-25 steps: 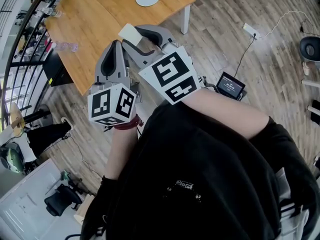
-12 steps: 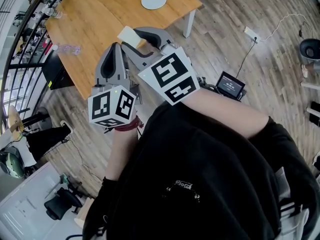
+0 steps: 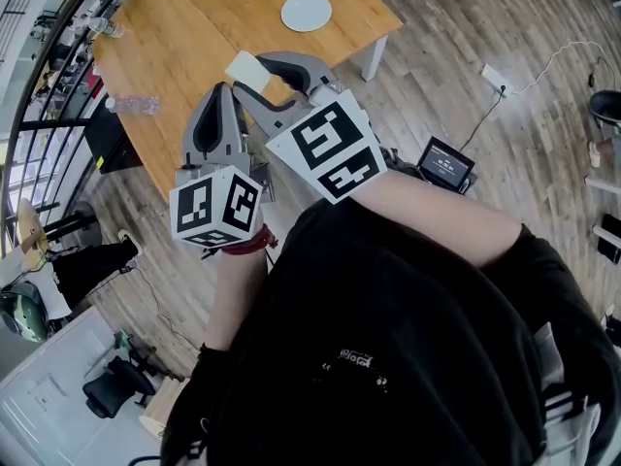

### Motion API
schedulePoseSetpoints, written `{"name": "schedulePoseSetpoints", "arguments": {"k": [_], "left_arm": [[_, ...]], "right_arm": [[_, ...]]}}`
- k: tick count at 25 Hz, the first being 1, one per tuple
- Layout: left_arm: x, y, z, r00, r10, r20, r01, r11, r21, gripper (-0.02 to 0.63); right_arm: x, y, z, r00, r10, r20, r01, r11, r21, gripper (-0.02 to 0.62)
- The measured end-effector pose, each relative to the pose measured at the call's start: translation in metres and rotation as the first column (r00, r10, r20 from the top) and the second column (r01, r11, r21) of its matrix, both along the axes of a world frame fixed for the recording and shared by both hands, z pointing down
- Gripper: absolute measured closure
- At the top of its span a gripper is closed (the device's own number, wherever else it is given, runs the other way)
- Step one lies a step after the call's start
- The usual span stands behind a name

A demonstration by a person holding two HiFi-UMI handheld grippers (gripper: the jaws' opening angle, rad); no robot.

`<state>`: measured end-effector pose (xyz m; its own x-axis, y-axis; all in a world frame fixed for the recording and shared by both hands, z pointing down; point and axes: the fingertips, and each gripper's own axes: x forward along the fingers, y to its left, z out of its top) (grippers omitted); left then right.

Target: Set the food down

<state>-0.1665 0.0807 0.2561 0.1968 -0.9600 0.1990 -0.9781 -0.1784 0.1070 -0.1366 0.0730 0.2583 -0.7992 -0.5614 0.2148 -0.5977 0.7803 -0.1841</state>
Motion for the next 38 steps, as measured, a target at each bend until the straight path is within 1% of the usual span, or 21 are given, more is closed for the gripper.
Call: {"name": "schedulePoseSetpoints", "arguments": {"k": [6, 15, 25, 28, 32, 38], "left_arm": [[0.001, -0.044, 0.005, 1.0, -0.028, -0.004, 0.028, 0.999, -0.016, 0.603], [0.006, -0.097, 0.009, 0.998, -0.064, 0.012, 0.064, 0.997, -0.04, 0.603], [0.03, -0.14, 0.018, 0.995, -0.093, 0.029, 0.095, 0.993, -0.071, 0.603], [0.034, -0.148, 0.022, 0.995, -0.092, 0.027, 0.094, 0.992, -0.082, 0.603], [0.041, -0.158, 0.023, 0.997, -0.07, 0.041, 0.073, 0.993, -0.091, 0.603], [0.031, -0.178, 0.02, 0.998, -0.05, 0.045, 0.053, 0.995, -0.082, 0.603]], "right_arm": [[0.0, -0.045, 0.005, 0.999, -0.037, -0.004, 0.037, 0.999, -0.015, 0.428], [0.005, -0.099, 0.009, 0.997, -0.083, 0.002, 0.083, 0.996, -0.038, 0.428], [0.028, -0.142, 0.019, 0.995, -0.101, 0.024, 0.103, 0.992, -0.072, 0.428], [0.033, -0.15, 0.024, 0.995, -0.101, 0.026, 0.103, 0.991, -0.082, 0.428], [0.04, -0.16, 0.025, 0.996, -0.084, 0.04, 0.088, 0.992, -0.092, 0.428], [0.03, -0.179, 0.022, 0.997, -0.066, 0.043, 0.069, 0.994, -0.08, 0.428]]}}
